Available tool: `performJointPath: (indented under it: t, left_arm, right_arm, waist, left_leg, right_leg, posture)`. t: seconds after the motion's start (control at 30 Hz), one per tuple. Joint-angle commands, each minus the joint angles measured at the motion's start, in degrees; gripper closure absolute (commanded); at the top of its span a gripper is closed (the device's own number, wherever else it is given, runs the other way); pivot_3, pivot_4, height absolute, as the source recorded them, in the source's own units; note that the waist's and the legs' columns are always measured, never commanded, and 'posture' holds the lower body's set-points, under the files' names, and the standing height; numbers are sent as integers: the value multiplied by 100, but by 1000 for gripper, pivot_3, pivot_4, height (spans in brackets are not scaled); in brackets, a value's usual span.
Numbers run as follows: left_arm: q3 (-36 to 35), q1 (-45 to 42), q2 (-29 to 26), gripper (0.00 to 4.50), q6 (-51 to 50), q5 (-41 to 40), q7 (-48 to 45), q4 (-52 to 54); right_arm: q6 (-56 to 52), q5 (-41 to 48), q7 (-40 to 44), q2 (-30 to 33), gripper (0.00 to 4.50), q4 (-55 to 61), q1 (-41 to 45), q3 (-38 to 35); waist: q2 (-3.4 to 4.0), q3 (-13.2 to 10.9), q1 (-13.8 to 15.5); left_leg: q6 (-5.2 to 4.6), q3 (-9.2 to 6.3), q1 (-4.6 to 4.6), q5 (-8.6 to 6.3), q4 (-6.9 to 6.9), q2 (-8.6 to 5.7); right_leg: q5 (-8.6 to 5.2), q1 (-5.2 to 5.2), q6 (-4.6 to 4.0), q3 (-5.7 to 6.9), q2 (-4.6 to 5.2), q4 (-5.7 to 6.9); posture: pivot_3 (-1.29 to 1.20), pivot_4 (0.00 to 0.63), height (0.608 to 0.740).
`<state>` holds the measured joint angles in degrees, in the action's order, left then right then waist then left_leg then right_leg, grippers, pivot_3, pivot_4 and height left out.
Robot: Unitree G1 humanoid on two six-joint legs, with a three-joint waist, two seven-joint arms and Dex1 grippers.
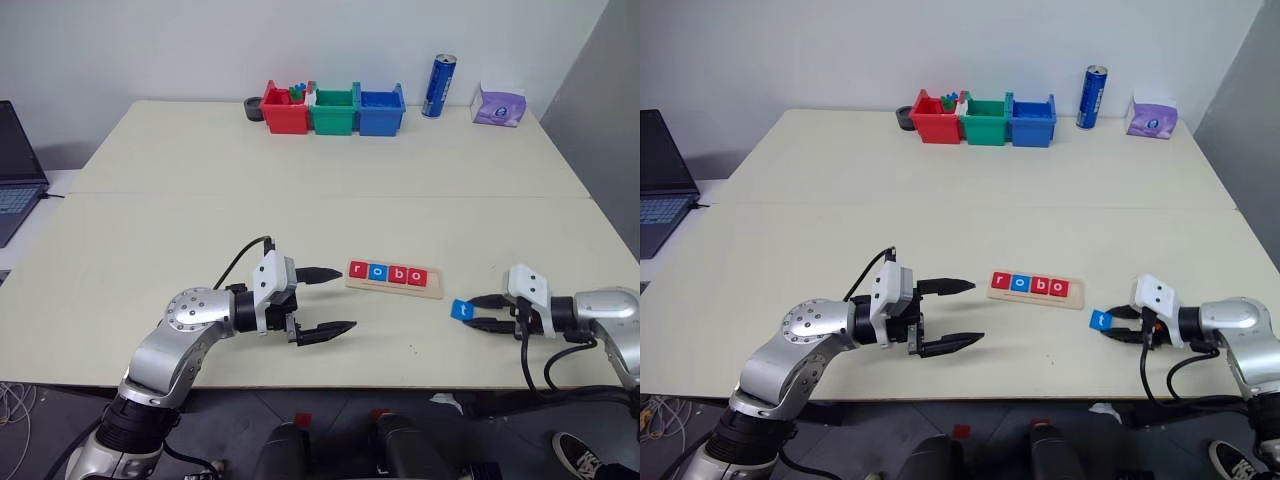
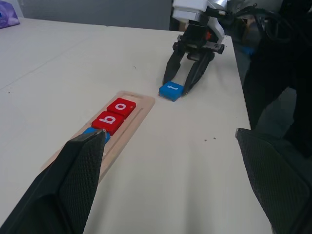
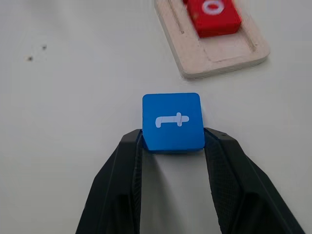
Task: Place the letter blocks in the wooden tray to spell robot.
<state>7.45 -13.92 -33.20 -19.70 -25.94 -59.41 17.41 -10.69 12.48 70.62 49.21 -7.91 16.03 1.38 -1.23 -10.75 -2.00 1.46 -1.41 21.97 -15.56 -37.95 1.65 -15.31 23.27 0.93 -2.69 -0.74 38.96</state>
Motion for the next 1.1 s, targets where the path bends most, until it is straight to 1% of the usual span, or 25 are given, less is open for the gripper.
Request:
performJointPath:
  t: [0.03, 0.13, 0.23, 0.3, 0.7, 1.1]
  left_arm:
    - [-60, -68, -1, 0, 17, -63, 4, 145]
    - [-64, -106, 4, 0, 11, -63, -4, 119]
    - [-76, -105, -7, 0, 7, -61, 0, 131]
    - [-96, -86, -21, 0, -6, -67, 15, 158]
    - [-182, 65, -70, 0, -95, -94, 161, 327]
    - [-185, 83, -62, 0, -86, -89, 195, 328]
  right_arm:
    - [-112, 45, -115, -142, 3042, 216, 487, 47]
    - [-59, -120, -132, -315, 3042, 11, 905, 249]
    - [73, -255, -101, -394, 3042, -203, 1099, 402]
    - [209, -358, -87, -440, 3042, -421, 1204, 479]
    - [752, -611, 180, -401, 3042, -1285, 1620, 649]
    - [1017, -816, 295, -436, 3042, -1638, 1737, 679]
  waist:
    - [1, 0, 0]
    - [1, 0, 16]
    - [1, 0, 25]
    - [1, 0, 47]
    - [1, 0, 32]
    - [1, 0, 33]
  left_leg:
    - [0, -1, -1, 0, 0, 1]
    - [0, -5, -1, 0, 1, 1]
    - [0, -3, 2, 0, 0, 0]
    - [0, -5, 5, 0, 0, -1]
    - [0, -3, 3, 0, 0, -1]
    - [0, -3, 3, 0, 0, 0]
  right_leg:
    - [0, 0, 0, 1, -1, 2]
    - [0, 0, 0, 6, -2, 2]
    - [1, 0, -2, 5, 0, 0]
    - [12, 0, -21, 7, 4, -2]
    - [13, 0, -23, 7, 7, 0]
    - [16, 0, -26, 6, 7, 0]
  posture:
    - [0, 150, 740]
    - [0, 150, 740]
    - [0, 150, 740]
    - [0, 150, 740]
    - [0, 150, 740]
    - [0, 150, 740]
